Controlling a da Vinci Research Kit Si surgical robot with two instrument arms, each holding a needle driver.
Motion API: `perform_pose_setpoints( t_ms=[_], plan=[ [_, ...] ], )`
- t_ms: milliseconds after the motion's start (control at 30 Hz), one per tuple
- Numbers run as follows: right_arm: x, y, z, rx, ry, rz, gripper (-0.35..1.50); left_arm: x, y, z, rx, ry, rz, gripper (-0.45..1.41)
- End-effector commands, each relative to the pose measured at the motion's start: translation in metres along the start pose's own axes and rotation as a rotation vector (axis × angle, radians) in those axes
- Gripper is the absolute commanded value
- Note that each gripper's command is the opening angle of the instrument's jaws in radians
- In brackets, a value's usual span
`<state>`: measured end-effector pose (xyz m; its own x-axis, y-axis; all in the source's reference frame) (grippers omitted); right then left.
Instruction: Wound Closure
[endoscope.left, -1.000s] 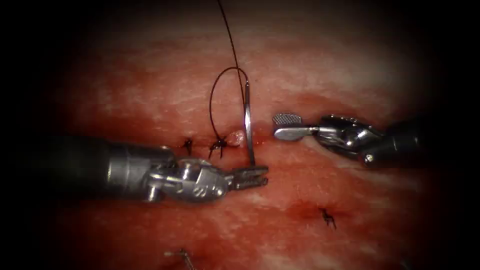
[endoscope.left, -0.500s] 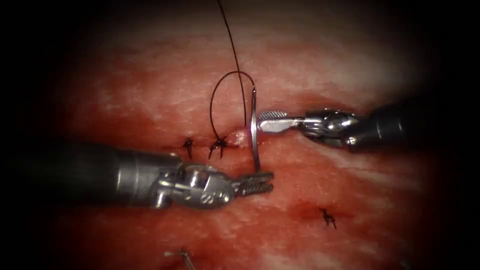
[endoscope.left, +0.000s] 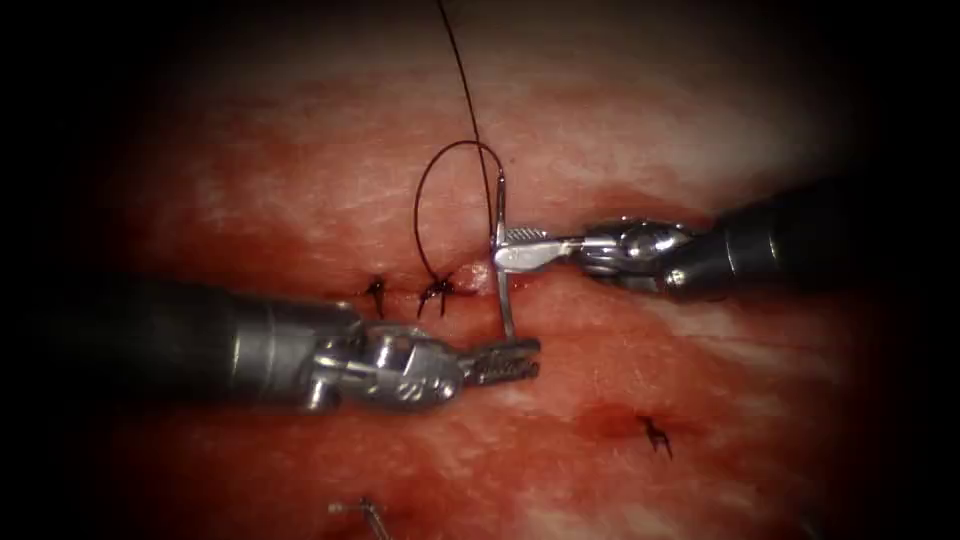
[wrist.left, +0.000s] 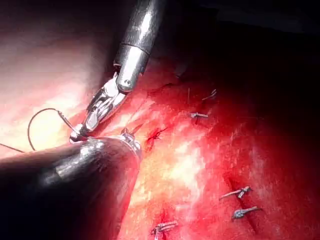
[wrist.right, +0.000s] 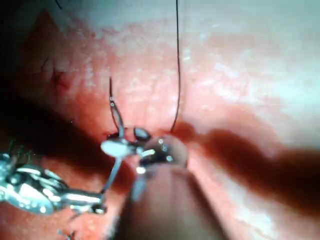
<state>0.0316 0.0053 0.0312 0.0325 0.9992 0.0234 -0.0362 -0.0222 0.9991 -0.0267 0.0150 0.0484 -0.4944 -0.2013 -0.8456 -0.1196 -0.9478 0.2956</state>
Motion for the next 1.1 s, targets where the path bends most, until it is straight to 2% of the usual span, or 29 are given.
perform_pose_setpoints(
  t_ms=[33,233,300,367,400,433,467,500,567,700,733,767,867,900,1000,1100],
  plan=[
    [-0.0005,0.0006,0.0006,-0.001,0.002,0.000,0.78,-0.0001,0.0005,0.0006,0.000,-0.002,-0.002,-0.45],
    [-0.0004,0.0009,0.0013,-0.003,0.006,-0.002,0.71,0.0002,0.0006,0.0005,-0.002,-0.005,-0.002,-0.45],
    [-0.0004,0.0009,0.0014,-0.004,0.007,-0.002,0.66,0.0002,0.0006,0.0005,-0.002,-0.005,-0.002,-0.45],
    [-0.0004,0.0009,0.0014,-0.004,0.007,-0.002,0.52,0.0002,0.0006,0.0005,-0.002,-0.005,-0.002,-0.45],
    [-0.0004,0.0009,0.0014,-0.004,0.007,-0.002,0.44,0.0002,0.0006,0.0005,-0.002,-0.005,-0.002,-0.45],
    [-0.0004,0.0009,0.0013,-0.007,0.002,0.034,0.19,0.0002,0.0006,0.0005,-0.002,-0.005,-0.002,-0.45],
    [-0.0005,0.0009,0.0013,-0.001,-0.020,0.092,-0.22,0.0002,0.0006,0.0005,-0.002,-0.005,-0.002,-0.45],
    [-0.0006,0.0009,0.0013,-0.005,-0.054,0.150,-0.35,0.0002,0.0006,0.0005,-0.002,-0.005,-0.002,-0.45],
    [-0.0010,0.0011,0.0014,-0.051,-0.078,0.153,-0.35,0.0002,0.0006,0.0005,-0.002,-0.005,-0.002,-0.45],
    [-0.0011,0.0018,0.0014,-0.054,-0.080,0.131,-0.35,0.0002,0.0004,0.0002,-0.005,-0.002,-0.003,-0.45],
    [-0.0010,0.0019,0.0013,-0.056,-0.083,0.119,-0.35,0.0001,0.0003,0.0000,-0.005,-0.001,0.002,-0.38],
    [-0.0006,0.0022,0.0009,-0.051,-0.074,0.101,-0.35,0.0002,-0.0001,-0.0003,-0.010,0.003,-0.083,0.59],
    [-0.0002,0.0024,0.0005,-0.047,-0.052,0.055,-0.35,0.0002,-0.0005,-0.0008,-0.016,0.008,-0.187,0.61],
    [-0.0001,0.0025,0.0003,-0.042,-0.039,0.037,-0.35,0.0002,-0.0007,-0.0011,-0.019,0.010,-0.236,0.44],
    [0.0004,0.0028,0.0000,-0.033,0.003,-0.027,-0.35,0.0004,-0.0010,-0.0019,-0.023,0.009,-0.345,0.57],
    [0.0008,0.0031,-0.0004,-0.023,0.046,-0.143,-0.35,0.0004,-0.0009,-0.0028,-0.057,0.024,-0.395,0.59]
  ],
)
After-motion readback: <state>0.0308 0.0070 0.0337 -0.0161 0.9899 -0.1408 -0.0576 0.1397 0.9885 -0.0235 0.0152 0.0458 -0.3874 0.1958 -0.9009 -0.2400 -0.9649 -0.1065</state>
